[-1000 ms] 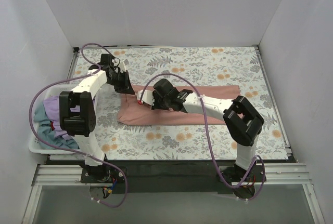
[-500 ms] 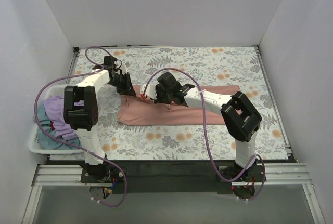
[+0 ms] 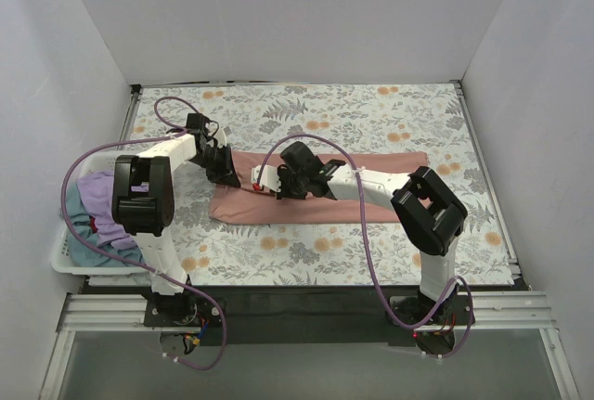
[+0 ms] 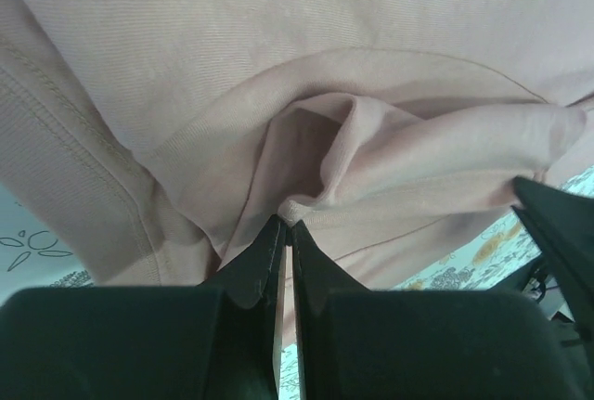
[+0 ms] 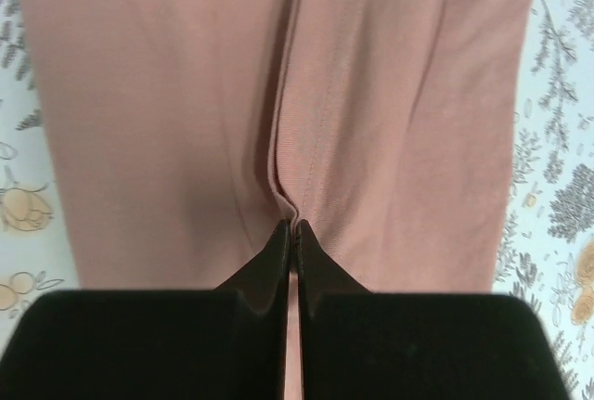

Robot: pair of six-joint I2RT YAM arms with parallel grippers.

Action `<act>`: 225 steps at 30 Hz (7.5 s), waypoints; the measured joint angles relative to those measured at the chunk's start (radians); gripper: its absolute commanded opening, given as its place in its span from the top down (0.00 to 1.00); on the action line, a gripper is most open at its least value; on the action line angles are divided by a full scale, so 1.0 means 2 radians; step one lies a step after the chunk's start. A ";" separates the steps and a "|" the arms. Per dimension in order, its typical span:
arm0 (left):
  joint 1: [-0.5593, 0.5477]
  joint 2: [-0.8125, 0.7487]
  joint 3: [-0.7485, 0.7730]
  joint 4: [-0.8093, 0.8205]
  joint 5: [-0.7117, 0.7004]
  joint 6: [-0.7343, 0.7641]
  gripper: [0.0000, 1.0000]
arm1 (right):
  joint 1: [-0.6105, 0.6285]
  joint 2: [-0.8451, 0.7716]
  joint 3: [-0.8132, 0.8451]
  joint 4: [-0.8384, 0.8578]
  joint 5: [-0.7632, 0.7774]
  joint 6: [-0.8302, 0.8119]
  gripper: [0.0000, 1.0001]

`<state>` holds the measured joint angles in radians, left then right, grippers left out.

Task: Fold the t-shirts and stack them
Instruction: Fold the tshirt

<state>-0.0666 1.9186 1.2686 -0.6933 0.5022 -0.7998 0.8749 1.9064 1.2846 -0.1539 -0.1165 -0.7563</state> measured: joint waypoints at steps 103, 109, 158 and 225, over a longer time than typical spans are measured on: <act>-0.102 0.120 0.304 0.063 -0.110 0.071 0.77 | -0.103 -0.115 -0.057 -0.343 -0.098 0.100 0.70; -0.112 0.124 0.291 0.042 -0.075 0.056 0.80 | -0.098 -0.078 -0.107 -0.333 -0.076 0.096 0.71; -0.123 0.210 0.326 0.027 -0.064 0.031 0.75 | -0.218 0.182 0.303 -0.260 -0.056 0.179 0.81; -0.104 0.378 0.551 0.135 -0.107 0.068 0.61 | -0.240 0.334 0.491 -0.135 0.157 0.205 0.91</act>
<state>-0.2741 2.6747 2.3699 -0.4240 0.2878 -0.6640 0.3946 2.5740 2.2669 -0.4244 0.1974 -0.3462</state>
